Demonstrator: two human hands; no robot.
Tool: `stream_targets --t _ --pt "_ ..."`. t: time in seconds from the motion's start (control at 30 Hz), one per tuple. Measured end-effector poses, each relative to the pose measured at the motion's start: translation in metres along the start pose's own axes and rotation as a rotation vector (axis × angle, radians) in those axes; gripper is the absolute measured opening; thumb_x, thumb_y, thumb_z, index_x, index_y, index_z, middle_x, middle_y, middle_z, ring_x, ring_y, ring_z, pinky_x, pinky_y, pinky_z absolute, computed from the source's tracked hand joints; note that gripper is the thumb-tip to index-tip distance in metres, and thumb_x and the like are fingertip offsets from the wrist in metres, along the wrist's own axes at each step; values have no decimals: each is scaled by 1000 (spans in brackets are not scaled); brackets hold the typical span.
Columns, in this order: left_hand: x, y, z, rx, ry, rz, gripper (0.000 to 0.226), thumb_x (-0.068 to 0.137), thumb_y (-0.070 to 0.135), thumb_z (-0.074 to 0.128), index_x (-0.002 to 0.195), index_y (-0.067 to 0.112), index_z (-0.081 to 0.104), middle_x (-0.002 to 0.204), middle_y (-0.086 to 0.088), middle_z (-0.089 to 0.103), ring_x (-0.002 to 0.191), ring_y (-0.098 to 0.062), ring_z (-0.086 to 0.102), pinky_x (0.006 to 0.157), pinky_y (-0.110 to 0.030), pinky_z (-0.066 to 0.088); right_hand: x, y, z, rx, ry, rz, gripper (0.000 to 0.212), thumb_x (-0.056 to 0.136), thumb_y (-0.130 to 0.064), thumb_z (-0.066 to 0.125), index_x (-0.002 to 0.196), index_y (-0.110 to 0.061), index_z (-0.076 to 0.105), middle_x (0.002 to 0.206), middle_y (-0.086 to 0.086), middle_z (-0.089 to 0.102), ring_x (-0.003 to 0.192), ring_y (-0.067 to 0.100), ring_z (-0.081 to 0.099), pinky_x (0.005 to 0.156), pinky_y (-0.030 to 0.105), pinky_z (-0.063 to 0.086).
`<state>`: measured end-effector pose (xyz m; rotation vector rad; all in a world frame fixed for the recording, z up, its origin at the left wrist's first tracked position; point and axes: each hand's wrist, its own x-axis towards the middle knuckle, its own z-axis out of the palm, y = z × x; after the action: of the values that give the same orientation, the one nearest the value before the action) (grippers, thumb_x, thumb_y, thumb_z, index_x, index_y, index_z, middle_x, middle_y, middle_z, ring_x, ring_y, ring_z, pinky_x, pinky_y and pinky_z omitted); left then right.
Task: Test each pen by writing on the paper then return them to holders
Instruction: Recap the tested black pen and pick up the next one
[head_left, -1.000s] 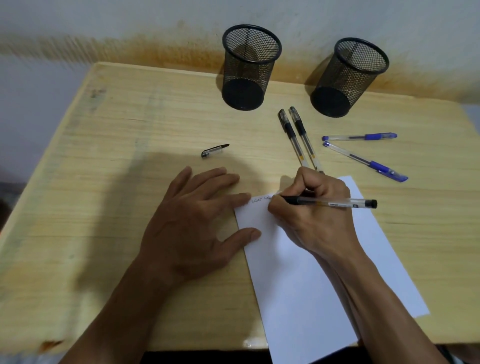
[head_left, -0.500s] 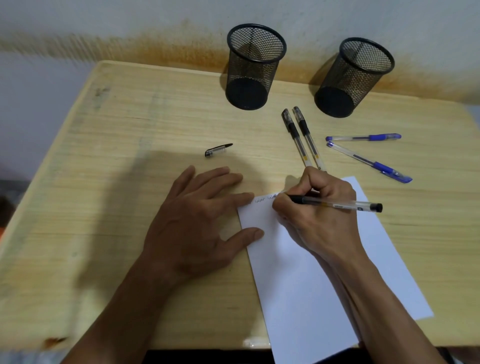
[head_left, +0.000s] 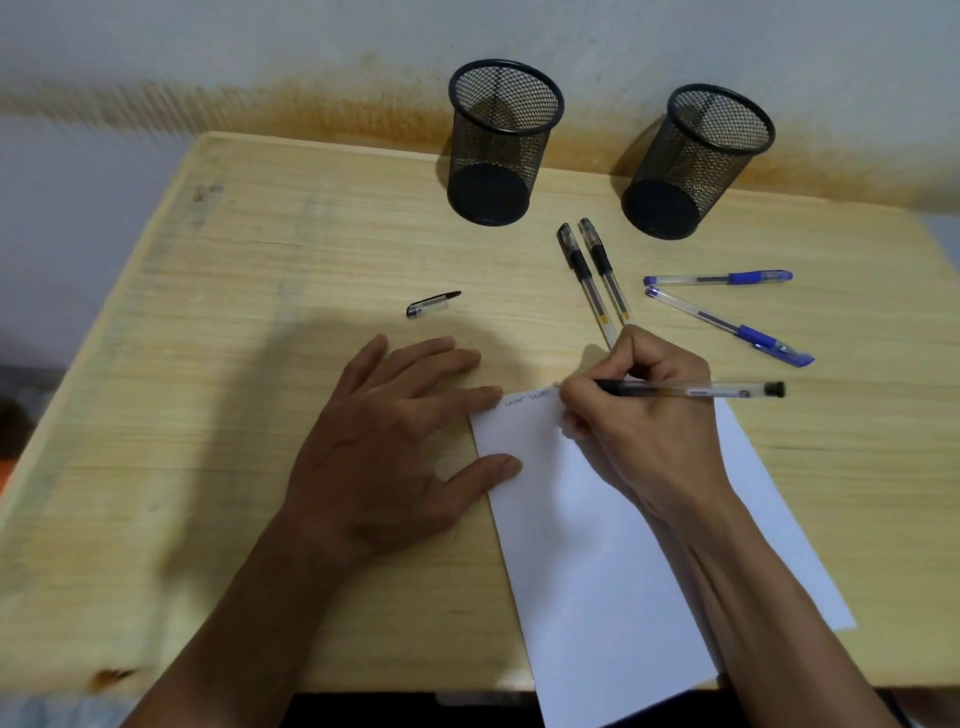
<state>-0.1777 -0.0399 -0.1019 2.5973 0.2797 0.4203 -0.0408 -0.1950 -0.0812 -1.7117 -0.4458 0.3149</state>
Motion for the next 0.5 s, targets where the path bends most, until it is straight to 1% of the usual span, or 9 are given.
stream_targets --t 0.03,0.1,0.17,0.23,0.33,0.37,0.43,0.5 --pt "0 0 0 6 1 4 57 77 69 60 119 33 70 139 9 58 138 -9 44 116 -52 29 2 -1 -2 110 -5 40 23 74 25 60 65 12 43 57 35 51 41 31 52 44 33 45" --pt "1 0 1 11 2 8 56 76 69 61 119 33 69 139 9 59 137 -10 45 116 -53 29 4 -2 -5 273 -5 105 28 76 30 55 65 7 43 53 28 47 39 23 51 46 28 45" --pt "1 1 0 31 2 14 57 77 70 59 120 34 69 139 9 58 137 -10 45 116 -53 29 3 -5 -7 334 -6 136 27 78 31 54 67 8 45 55 20 48 39 19 51 45 27 44" --pt "1 0 0 42 -6 15 58 77 71 57 120 35 68 139 9 58 137 -10 45 116 -53 30 4 -8 -6 372 -6 161 23 80 30 53 69 11 45 56 19 50 39 17 51 44 26 44" --pt "1 1 1 51 20 29 57 75 72 59 118 35 69 137 9 60 134 -11 49 115 -55 31 1 -21 -11 492 29 211 28 84 26 54 71 1 51 59 19 54 41 16 50 44 23 47" --pt "2 1 1 45 30 29 56 74 71 61 116 35 69 136 9 61 133 -11 50 114 -55 32 -1 -25 -15 521 54 214 26 85 24 56 74 0 54 61 19 54 42 16 50 44 22 48" --pt "2 1 2 63 52 40 57 74 71 64 116 33 70 134 7 63 131 -12 52 112 -56 34 -8 -31 -24 487 93 189 18 84 19 63 81 2 59 61 19 56 43 15 52 45 22 49" --pt "1 1 5 91 96 59 59 78 71 62 116 27 72 130 4 66 128 -14 56 109 -56 38 -17 -33 -37 385 101 143 15 83 14 69 81 2 59 61 16 62 45 15 56 49 23 50"
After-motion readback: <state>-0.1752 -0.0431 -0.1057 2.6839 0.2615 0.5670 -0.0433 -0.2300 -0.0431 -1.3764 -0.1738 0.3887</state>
